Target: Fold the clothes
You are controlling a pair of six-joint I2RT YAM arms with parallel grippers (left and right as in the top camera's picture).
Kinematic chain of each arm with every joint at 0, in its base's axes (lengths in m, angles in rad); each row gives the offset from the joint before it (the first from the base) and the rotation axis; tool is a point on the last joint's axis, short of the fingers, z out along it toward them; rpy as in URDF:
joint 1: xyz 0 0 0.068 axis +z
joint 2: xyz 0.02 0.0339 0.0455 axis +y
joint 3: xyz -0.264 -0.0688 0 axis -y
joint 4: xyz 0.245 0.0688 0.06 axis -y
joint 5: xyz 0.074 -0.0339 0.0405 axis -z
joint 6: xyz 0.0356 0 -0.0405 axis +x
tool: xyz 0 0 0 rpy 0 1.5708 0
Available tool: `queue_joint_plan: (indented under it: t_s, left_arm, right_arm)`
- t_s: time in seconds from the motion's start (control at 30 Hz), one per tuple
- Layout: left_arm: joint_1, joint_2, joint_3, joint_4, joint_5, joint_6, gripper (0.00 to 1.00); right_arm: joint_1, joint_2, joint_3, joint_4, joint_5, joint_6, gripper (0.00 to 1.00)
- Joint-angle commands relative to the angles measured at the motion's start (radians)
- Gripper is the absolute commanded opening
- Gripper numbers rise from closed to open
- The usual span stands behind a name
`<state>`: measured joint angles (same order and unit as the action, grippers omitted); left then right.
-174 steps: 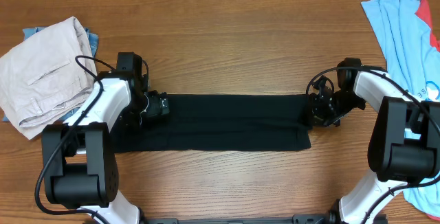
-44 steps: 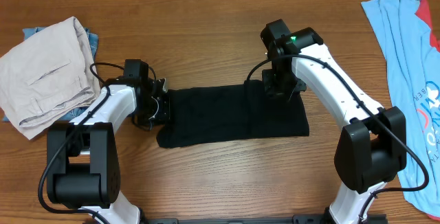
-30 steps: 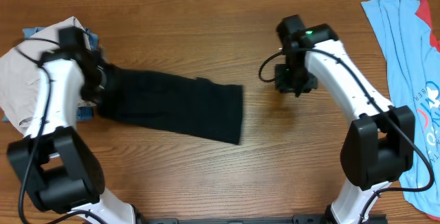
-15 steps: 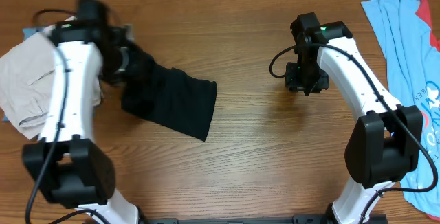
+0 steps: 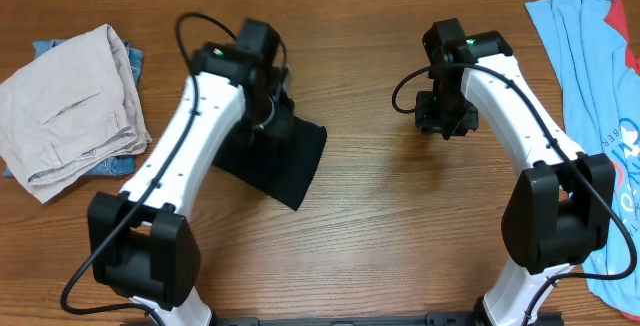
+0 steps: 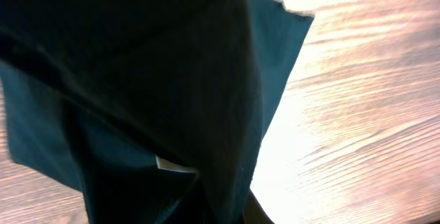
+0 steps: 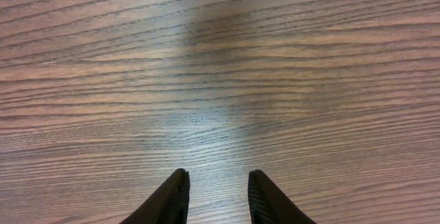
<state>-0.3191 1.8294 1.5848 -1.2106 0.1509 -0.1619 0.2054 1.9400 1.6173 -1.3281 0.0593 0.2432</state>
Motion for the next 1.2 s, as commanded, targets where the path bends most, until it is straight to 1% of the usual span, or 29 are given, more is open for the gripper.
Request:
queue_joint_plan:
  t_s: [0.0, 0.27, 0.37, 0.4, 0.43, 0.47, 0.5, 0.53, 0.57, 0.6, 0.7, 0.8, 0.87, 1.0, 1.07, 1.17]
  left_arm:
    - [-0.033, 0.001, -0.063, 0.035, -0.027, -0.030, 0.08]
    - [-0.053, 0.001, -0.090, 0.089, -0.018, -0.030, 0.09]
    - [-0.065, 0.001, -0.091, 0.116, 0.020, -0.030, 0.11]
    - [-0.069, 0.001, -0.091, 0.131, 0.037, -0.030, 0.13]
    - [-0.072, 0.001, -0.091, 0.145, 0.062, -0.030, 0.18]
    - [-0.075, 0.001, -0.091, 0.161, 0.093, -0.030, 0.26]
    - [-0.080, 0.001, -0.091, 0.177, 0.136, -0.028, 0.43]
    - [-0.084, 0.001, -0.091, 0.187, 0.171, -0.023, 0.58]
    - [-0.089, 0.001, -0.091, 0.190, 0.204, 0.000, 0.68]
    - [-0.090, 0.001, -0.090, 0.184, 0.226, 0.028, 0.74]
    - [-0.086, 0.001, -0.079, 0.119, 0.241, 0.052, 0.75]
    - [-0.064, -0.001, -0.046, 0.053, 0.233, 0.085, 0.69]
    - [-0.040, -0.010, -0.006, 0.019, 0.187, 0.096, 0.67]
    - [0.035, -0.039, 0.081, 0.011, 0.053, 0.079, 0.69]
    - [0.079, -0.042, 0.112, 0.037, 0.030, 0.063, 0.70]
    - [0.140, -0.034, 0.110, 0.127, 0.021, 0.060, 0.73]
  right_arm:
    - [0.002, -0.014, 0.027, 0.002, 0.006, 0.011, 0.32]
    - [0.002, -0.014, 0.027, -0.002, 0.006, 0.012, 0.32]
    - [0.002, -0.014, 0.027, -0.002, 0.006, 0.011, 0.32]
    - [0.002, -0.014, 0.027, -0.003, 0.006, 0.011, 0.32]
    - [0.002, -0.014, 0.027, -0.002, 0.006, 0.012, 0.32]
    - [0.002, -0.014, 0.027, -0.002, 0.003, 0.011, 0.32]
    - [0.002, -0.014, 0.027, -0.001, -0.001, 0.011, 0.32]
    - [0.002, -0.014, 0.027, -0.001, -0.002, 0.011, 0.32]
    - [0.002, -0.014, 0.027, -0.002, -0.001, 0.011, 0.32]
    - [0.002, -0.014, 0.027, -0.002, -0.001, 0.011, 0.32]
    - [0.002, -0.014, 0.027, 0.000, -0.002, -0.002, 0.32]
    - [0.002, -0.014, 0.027, 0.008, -0.025, -0.042, 0.32]
    - [0.002, -0.014, 0.027, 0.023, -0.094, -0.104, 0.32]
    - [0.002, -0.014, 0.027, 0.064, -0.324, -0.226, 0.32]
    - [0.002, -0.014, 0.027, 0.089, -0.474, -0.271, 0.32]
    - [0.011, -0.014, 0.027, 0.138, -0.735, -0.327, 0.33]
